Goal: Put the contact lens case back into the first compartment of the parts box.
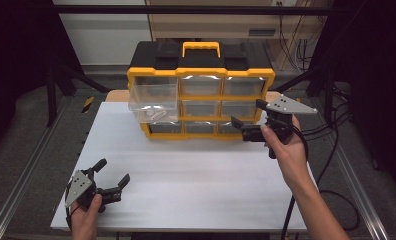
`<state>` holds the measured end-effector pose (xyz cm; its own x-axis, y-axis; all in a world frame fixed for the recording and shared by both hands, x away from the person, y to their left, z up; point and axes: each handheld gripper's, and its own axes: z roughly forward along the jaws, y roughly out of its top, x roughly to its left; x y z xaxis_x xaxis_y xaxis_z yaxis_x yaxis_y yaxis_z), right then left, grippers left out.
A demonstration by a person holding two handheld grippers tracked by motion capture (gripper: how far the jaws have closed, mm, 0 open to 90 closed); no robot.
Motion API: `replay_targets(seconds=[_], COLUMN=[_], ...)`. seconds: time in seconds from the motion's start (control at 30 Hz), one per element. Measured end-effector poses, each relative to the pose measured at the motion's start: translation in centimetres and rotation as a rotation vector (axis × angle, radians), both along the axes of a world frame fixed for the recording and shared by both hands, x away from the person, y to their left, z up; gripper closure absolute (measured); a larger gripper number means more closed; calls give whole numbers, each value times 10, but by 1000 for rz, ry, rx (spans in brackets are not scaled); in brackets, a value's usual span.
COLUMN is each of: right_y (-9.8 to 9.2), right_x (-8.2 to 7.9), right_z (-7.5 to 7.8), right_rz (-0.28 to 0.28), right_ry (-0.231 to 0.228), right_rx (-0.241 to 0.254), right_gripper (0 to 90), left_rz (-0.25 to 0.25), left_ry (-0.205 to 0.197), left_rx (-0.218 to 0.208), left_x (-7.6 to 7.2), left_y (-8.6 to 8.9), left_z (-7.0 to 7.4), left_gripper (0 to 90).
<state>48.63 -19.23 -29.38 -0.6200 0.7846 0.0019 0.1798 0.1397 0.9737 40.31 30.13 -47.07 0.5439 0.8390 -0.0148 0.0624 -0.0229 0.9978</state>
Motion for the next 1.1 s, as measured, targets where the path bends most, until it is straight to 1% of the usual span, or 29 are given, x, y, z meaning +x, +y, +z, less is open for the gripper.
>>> replay_targets(seconds=[0.23, 0.43, 0.6, 0.83, 1.1], right_y=[-13, -24, -32, -45, -61], right_x=[-4, -9, -13, -19, -30], right_z=[-14, -28, -43, -62, -83], right_rz=[-28, -50, -64, -91, -110], right_ry=[12, 9, 0, 5, 4], right_rx=[10, 22, 12, 23, 17], right_gripper=[28, 31, 33, 35, 40], left_rz=[2, 2, 3, 5, 6], left_ry=[0, 0, 0, 1, 1], left_rx=[1, 1, 2, -1, -2], left_x=[0, 0, 0, 0, 0], left_y=[0, 1, 1, 2, 2], left_z=[0, 0, 0, 0, 0], left_gripper=[3, 3, 3, 3, 3])
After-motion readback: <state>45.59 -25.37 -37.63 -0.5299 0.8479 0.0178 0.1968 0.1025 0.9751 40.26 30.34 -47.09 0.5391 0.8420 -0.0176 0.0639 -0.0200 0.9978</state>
